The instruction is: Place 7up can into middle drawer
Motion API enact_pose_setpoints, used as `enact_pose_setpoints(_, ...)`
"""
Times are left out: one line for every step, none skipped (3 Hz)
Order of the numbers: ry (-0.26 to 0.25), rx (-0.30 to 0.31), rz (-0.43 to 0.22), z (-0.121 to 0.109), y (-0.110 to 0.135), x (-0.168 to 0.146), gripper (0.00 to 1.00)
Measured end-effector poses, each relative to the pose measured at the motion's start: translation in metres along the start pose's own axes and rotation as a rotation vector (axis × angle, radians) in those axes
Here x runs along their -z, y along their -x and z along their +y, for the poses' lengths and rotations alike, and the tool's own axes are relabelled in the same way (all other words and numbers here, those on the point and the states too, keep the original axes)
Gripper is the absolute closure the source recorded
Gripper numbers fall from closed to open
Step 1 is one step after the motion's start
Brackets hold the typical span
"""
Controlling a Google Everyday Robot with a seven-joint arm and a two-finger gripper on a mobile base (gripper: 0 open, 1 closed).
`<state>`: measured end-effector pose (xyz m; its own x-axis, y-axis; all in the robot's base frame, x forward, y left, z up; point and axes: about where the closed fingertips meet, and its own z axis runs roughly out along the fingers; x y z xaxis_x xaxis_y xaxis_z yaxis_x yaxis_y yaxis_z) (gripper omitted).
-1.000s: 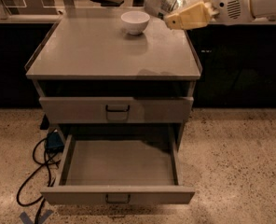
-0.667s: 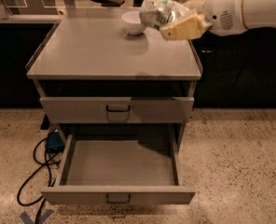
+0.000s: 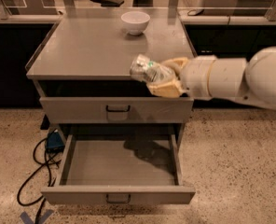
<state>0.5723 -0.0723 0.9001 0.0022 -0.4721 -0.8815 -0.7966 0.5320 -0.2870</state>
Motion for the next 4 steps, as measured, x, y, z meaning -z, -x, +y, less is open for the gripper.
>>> enact_pose_setpoints(0.009,-0.092,0.02,0.041,-0.092,-0.048,1.0)
enact_pose_setpoints(0.052,-0.209,0.109,0.103,-0.199,-0.101,1.0)
enact_pose_setpoints(0.053,-0.218,0.131,0.129,-0.222,-0.108,1.0)
enact_pose_setpoints(0.053,-0.218,0.131,0.129,-0.222,-0.108,1.0)
